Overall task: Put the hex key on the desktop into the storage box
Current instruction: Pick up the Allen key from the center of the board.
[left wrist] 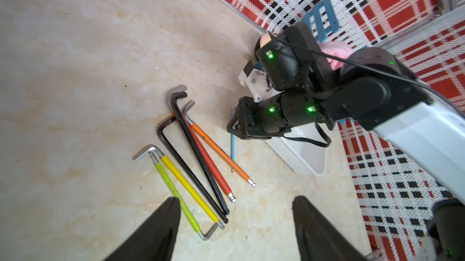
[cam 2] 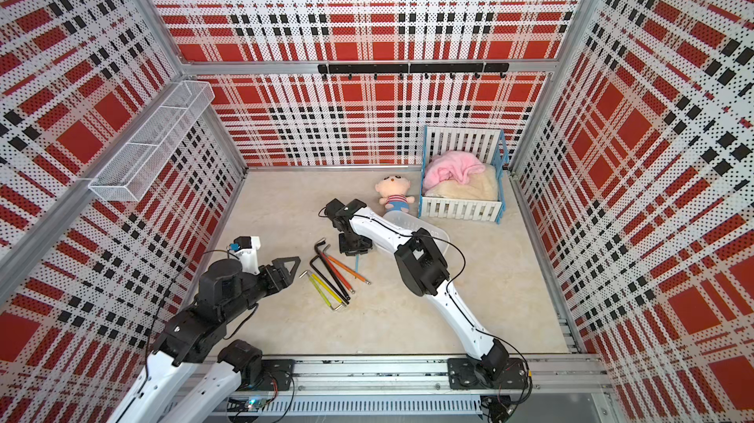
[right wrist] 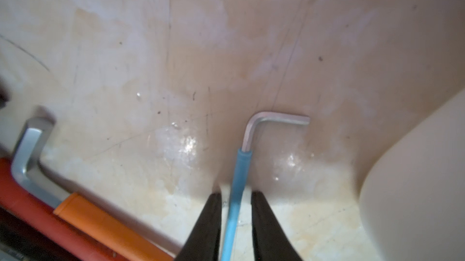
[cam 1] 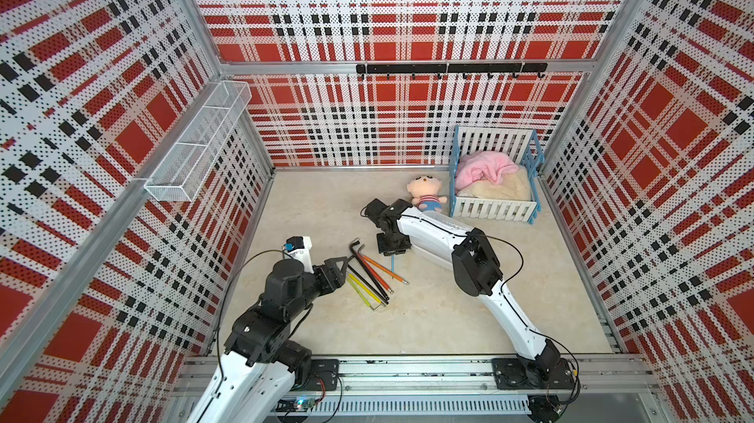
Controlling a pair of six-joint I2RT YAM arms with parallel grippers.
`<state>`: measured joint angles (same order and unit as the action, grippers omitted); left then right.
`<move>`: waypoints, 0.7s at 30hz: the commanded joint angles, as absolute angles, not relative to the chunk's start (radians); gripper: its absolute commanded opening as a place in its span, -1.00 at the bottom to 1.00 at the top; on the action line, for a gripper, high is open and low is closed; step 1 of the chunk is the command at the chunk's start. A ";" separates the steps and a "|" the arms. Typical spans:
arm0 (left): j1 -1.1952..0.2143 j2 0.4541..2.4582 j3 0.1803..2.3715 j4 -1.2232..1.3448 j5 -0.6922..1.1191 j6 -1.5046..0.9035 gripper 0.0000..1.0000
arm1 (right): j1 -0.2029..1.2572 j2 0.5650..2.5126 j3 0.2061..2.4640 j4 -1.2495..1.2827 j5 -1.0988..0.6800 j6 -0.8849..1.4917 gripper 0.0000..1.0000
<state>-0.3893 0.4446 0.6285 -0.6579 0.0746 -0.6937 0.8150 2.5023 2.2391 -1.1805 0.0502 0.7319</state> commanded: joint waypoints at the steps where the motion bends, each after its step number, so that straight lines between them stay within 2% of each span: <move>1: -0.395 0.366 0.596 -0.745 0.124 -0.690 0.49 | 0.811 2.533 2.209 -1.180 0.063 0.745 -0.54; 6: -0.396 0.293 0.577 -0.769 0.151 -0.657 0.46 | 0.811 2.541 2.210 -1.173 0.068 0.735 -0.69; 17: -0.393 0.285 0.586 -0.789 0.138 -0.653 0.46 | 0.811 2.559 2.222 -1.162 0.075 0.733 -0.99; 21: -0.391 0.286 0.587 -0.788 0.138 -0.650 0.46 | 0.811 2.559 2.242 -1.157 0.090 0.728 -1.00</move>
<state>-0.3939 0.2947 0.5858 -0.7830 0.1314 -0.6704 0.8150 2.5027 2.2383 -1.1839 0.0711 0.7315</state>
